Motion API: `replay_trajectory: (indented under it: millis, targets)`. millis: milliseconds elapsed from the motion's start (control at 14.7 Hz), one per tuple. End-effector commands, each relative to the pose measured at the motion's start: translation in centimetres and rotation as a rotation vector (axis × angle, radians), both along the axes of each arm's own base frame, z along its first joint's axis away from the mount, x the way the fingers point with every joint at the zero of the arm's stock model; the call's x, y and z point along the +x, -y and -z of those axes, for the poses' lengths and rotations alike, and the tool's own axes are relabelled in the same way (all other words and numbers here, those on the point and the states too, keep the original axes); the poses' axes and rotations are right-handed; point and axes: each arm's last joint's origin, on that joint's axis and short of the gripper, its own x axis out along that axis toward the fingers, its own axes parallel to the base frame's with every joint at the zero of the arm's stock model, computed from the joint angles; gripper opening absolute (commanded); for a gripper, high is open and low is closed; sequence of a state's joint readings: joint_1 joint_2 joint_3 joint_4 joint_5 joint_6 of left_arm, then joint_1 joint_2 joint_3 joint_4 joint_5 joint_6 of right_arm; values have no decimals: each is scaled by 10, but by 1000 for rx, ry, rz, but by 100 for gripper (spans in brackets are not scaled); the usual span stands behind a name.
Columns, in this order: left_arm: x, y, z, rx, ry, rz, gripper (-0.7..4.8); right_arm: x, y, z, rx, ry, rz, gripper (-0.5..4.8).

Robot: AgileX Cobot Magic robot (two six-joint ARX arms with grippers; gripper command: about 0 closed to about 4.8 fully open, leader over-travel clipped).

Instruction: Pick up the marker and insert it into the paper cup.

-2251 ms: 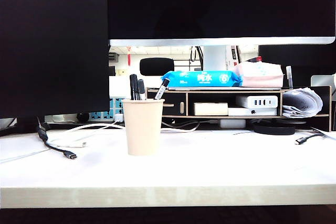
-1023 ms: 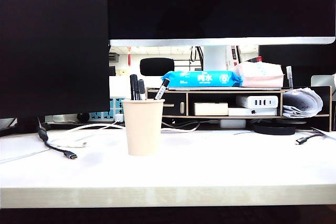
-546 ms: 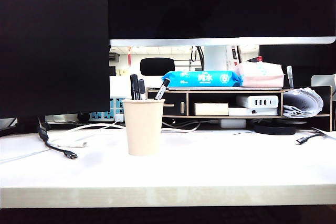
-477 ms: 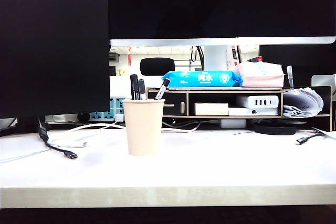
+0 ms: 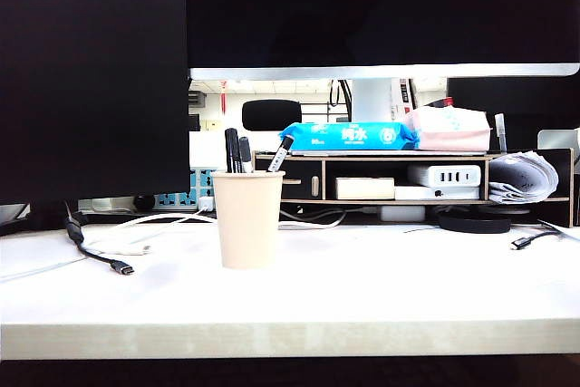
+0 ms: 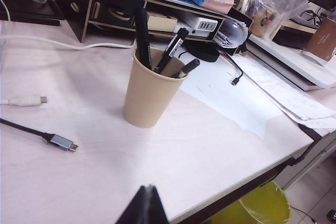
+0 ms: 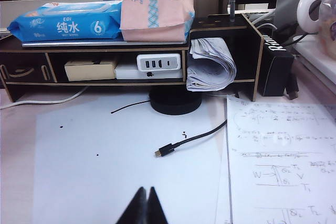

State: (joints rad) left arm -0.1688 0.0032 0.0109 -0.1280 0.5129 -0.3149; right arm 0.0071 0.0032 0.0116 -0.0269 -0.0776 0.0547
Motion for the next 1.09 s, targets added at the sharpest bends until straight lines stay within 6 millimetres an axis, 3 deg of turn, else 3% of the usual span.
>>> replay_trajectory:
  millis: [68, 955, 1091]
  targets:
    - [0, 0, 2, 3, -13, 2, -5, 0, 0, -1, 2, 24, -5, -2]
    - [0, 0, 2, 3, -13, 2, -5, 0, 0, 1, 1, -3, -4, -1]
    - [1, -1, 2, 91, 53, -21, -5, 0, 0, 1, 1, -3, -4, -1]
